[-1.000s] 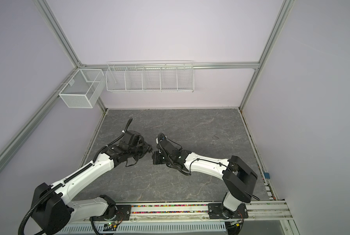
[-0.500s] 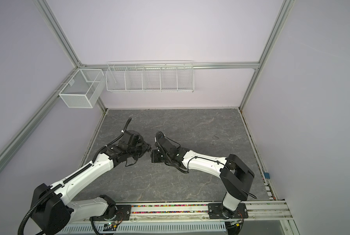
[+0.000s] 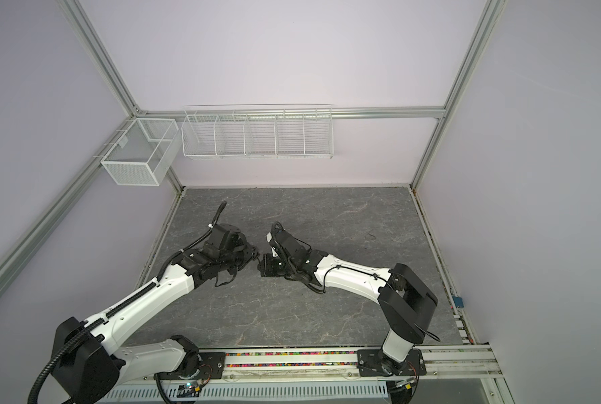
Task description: Unlock with the key
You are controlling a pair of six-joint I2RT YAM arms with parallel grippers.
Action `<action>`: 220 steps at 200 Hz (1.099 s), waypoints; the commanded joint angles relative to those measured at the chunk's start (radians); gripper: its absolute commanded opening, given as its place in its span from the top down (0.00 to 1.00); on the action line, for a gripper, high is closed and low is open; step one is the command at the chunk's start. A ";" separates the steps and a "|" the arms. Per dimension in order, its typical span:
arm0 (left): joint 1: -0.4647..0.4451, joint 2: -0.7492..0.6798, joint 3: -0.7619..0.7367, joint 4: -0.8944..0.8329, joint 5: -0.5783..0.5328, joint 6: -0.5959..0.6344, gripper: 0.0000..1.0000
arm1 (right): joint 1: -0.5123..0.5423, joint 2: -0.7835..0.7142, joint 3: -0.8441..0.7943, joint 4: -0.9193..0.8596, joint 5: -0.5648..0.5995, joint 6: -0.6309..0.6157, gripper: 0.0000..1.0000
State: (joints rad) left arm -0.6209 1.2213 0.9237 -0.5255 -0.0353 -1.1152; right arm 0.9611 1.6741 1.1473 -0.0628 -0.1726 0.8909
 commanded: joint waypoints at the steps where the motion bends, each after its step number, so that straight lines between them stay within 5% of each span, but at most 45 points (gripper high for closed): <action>1: -0.031 0.009 0.027 -0.080 0.029 0.023 1.00 | -0.014 -0.030 0.047 0.089 -0.024 0.026 0.94; 80: -0.030 0.003 0.004 -0.046 0.011 -0.025 1.00 | 0.018 -0.052 0.097 -0.050 0.124 -0.075 0.94; 161: -0.020 -0.067 -0.002 0.035 0.043 -0.111 1.00 | 0.017 -0.024 0.076 0.024 0.041 -0.011 0.93; 220: -0.026 -0.069 -0.014 0.003 0.039 -0.102 1.00 | 0.031 -0.035 0.149 -0.048 0.151 -0.100 0.94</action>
State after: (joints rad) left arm -0.6273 1.1652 0.9131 -0.5011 -0.0635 -1.2152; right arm 0.9878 1.6669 1.2362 -0.1726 -0.0856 0.8463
